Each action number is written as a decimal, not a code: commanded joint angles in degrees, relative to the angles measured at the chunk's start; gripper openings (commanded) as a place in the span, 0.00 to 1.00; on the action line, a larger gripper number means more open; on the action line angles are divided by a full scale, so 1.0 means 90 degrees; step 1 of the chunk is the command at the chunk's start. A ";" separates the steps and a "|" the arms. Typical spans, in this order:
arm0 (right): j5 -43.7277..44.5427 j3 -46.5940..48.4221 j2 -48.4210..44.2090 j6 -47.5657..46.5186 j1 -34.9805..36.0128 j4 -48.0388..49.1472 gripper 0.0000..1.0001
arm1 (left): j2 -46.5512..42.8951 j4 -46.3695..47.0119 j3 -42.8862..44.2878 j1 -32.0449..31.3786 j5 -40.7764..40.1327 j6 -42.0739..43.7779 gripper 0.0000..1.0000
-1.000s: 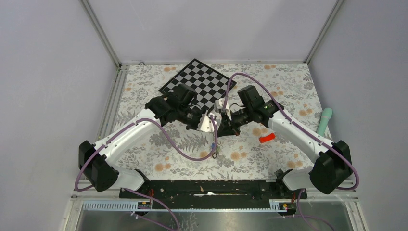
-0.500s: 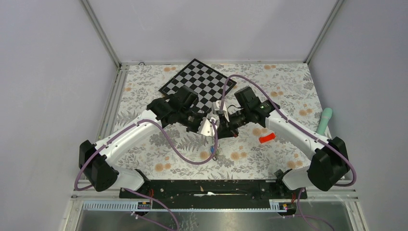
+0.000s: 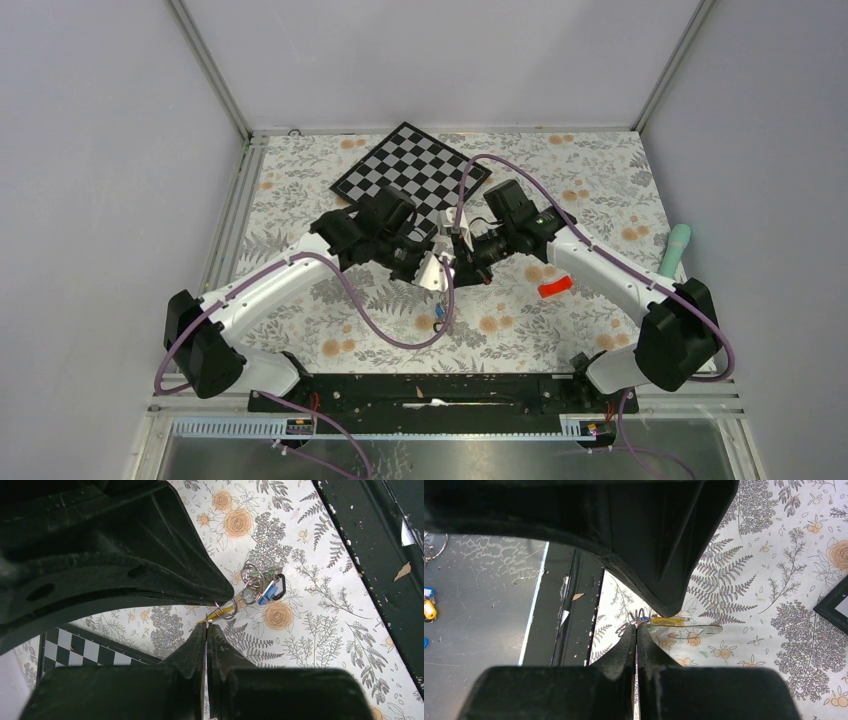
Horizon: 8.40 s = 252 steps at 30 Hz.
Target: Put the keys on the keyring
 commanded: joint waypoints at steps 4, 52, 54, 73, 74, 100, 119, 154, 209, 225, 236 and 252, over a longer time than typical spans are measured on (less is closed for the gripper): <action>-0.0358 0.0333 0.0075 0.0089 0.0061 0.0167 0.00 | -0.0172 0.0228 -0.0011 -0.0079 0.0185 0.0067 0.00; -0.0058 0.0350 0.0261 0.0141 0.0081 0.0075 0.00 | -0.0299 0.0052 -0.0031 -0.0082 0.0392 0.0233 0.00; -0.0055 0.0377 0.0286 0.0150 0.0084 0.0072 0.00 | -0.0313 -0.0031 -0.0042 -0.0082 0.0418 0.0365 0.00; -0.0197 0.0493 0.0331 0.0205 0.0083 0.0015 0.00 | -0.0356 -0.0226 -0.0210 -0.0088 0.0346 0.0708 0.00; -0.0196 0.0500 0.0335 0.0212 0.0077 0.0009 0.00 | -0.0354 -0.0258 -0.0213 -0.0091 0.0343 0.0747 0.00; -0.0273 0.0645 0.0448 0.0242 0.0081 -0.0072 0.00 | -0.0316 -0.0352 -0.0237 -0.0173 0.0280 0.0905 0.00; 0.0003 0.0541 0.0234 0.0502 -0.0034 0.0278 0.00 | -0.0458 -0.0499 -0.0477 -0.0168 0.0309 0.1102 0.00; 0.0648 0.0435 -0.0604 0.1199 -0.0395 0.1130 0.00 | -0.0381 0.1315 -0.0319 0.0589 0.1125 -0.2051 0.46; 0.0453 0.0148 -0.0983 0.1115 -0.0530 0.1311 0.00 | -0.0033 0.3461 -0.0676 0.1256 0.2629 -0.4945 0.03; 0.0451 -0.0247 -0.1295 0.1169 -0.0811 0.1586 0.40 | 0.0036 0.0755 0.0745 0.0936 0.0154 -0.2724 0.00; -0.0423 -0.0441 -0.1005 0.2067 -0.0862 0.2491 0.55 | -0.0036 0.0413 0.1049 0.0368 -0.0419 -0.2204 0.00; -0.0651 -0.0725 -0.0771 0.2466 -0.0852 0.3092 0.50 | 0.0140 0.0547 0.1151 0.0348 0.0242 -0.2706 0.00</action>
